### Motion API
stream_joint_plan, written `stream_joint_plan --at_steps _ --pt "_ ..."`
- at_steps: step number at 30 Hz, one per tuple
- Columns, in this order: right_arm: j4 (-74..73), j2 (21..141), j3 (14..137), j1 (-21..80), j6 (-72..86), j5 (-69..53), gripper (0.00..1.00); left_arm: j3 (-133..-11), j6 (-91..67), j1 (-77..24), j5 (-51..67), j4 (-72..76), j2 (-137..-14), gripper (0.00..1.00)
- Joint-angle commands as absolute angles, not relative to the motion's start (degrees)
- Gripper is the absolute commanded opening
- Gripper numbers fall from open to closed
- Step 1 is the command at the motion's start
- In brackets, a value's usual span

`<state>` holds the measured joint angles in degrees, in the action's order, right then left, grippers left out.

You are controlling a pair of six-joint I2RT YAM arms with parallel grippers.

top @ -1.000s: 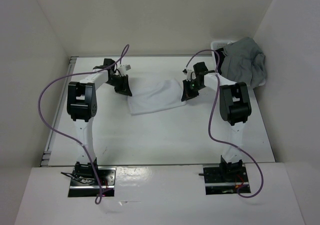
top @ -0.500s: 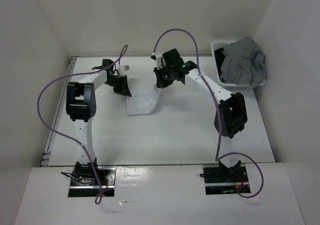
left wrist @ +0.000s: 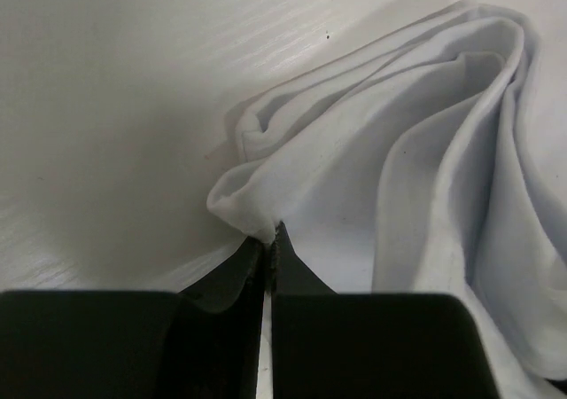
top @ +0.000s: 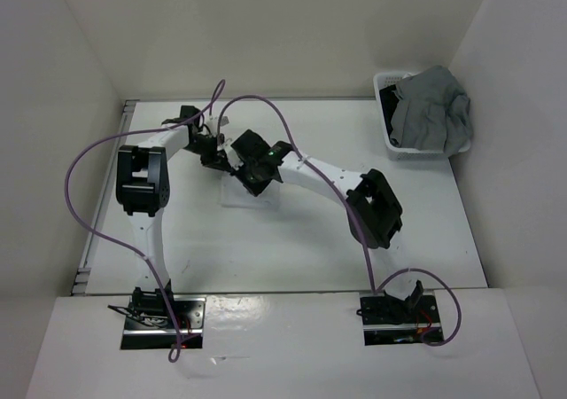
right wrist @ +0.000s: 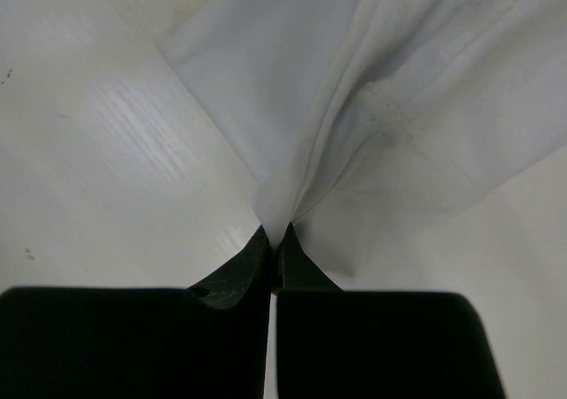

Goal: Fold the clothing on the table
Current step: Fold the skirt

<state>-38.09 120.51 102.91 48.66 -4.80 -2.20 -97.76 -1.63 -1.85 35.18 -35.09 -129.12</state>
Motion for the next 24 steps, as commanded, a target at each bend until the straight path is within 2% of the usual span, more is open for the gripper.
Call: stream_joint_plan --at_steps 1,14,24 --pt "-37.3 122.1 108.7 49.6 -5.8 1.2 0.00 -96.2 -0.3 -1.3 34.9 -36.0 -127.5 0.00" --pt "-44.1 135.1 128.1 52.3 -5.3 0.5 0.00 -95.7 -0.3 -1.3 35.9 -35.5 -127.0 0.00" --pt "-44.2 137.6 127.4 54.0 -4.7 -1.4 0.00 -95.7 -0.3 -1.3 36.5 -35.5 -127.0 0.00"
